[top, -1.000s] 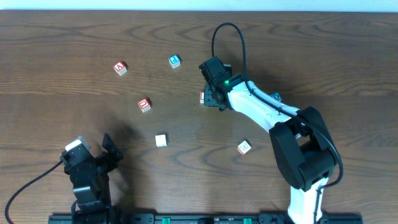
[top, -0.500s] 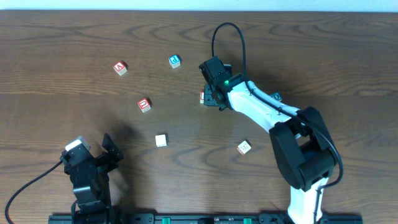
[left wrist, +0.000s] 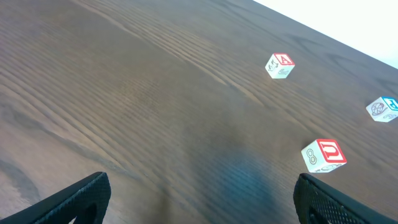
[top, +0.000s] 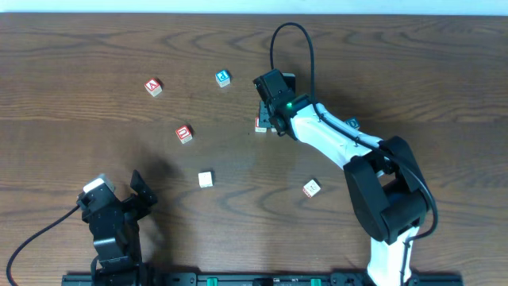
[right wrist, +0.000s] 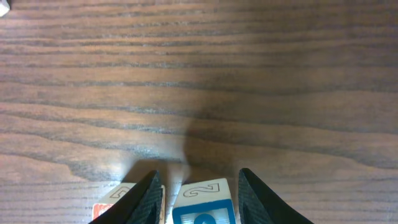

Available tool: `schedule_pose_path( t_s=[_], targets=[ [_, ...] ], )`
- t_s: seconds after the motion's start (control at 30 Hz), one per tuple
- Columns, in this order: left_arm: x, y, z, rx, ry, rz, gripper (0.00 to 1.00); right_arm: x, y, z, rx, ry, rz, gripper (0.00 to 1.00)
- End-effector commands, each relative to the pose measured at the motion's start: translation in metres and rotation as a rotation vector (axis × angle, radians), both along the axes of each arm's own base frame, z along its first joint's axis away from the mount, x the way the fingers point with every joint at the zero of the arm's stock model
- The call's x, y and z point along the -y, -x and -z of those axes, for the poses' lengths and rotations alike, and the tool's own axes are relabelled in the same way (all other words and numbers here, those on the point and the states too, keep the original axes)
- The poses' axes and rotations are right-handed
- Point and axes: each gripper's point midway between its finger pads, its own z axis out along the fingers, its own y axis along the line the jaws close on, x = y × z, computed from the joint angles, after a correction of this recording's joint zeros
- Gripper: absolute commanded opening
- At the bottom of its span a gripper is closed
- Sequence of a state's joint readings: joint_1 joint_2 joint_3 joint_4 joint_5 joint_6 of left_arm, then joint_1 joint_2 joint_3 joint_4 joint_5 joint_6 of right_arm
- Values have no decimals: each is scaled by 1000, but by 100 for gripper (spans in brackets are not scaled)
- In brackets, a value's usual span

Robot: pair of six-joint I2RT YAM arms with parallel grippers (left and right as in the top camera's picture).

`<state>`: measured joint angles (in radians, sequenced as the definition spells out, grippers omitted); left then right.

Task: Spell out Ai2
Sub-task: 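Lower the blue '2' block right of the 'I' block and release, then close the right gripper and push the '2' block against the 'I' block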

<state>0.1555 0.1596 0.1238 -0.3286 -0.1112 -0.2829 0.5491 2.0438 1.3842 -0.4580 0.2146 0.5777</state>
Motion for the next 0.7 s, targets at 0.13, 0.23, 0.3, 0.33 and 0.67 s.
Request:
schedule_pose_path(
  t_s=[0.13,0.23,0.3,0.33,0.67],
  targets=[
    [0,2,11,-29,-11,5,95,23,-10,4,6,24,66,26],
    [0,2,11,-28,-11,5,95,34,-14,4,1,26,91,24],
    [0,2,11,-28,-11,5,95,41,-13,6,-16,32,103,16],
    [0,2,11,-29,-11,5,95,43,-12,7,-27,30,104,10],
    [0,2,11,-29,-11,5,95,41,15,18,-158,9,80,1]
  ],
)
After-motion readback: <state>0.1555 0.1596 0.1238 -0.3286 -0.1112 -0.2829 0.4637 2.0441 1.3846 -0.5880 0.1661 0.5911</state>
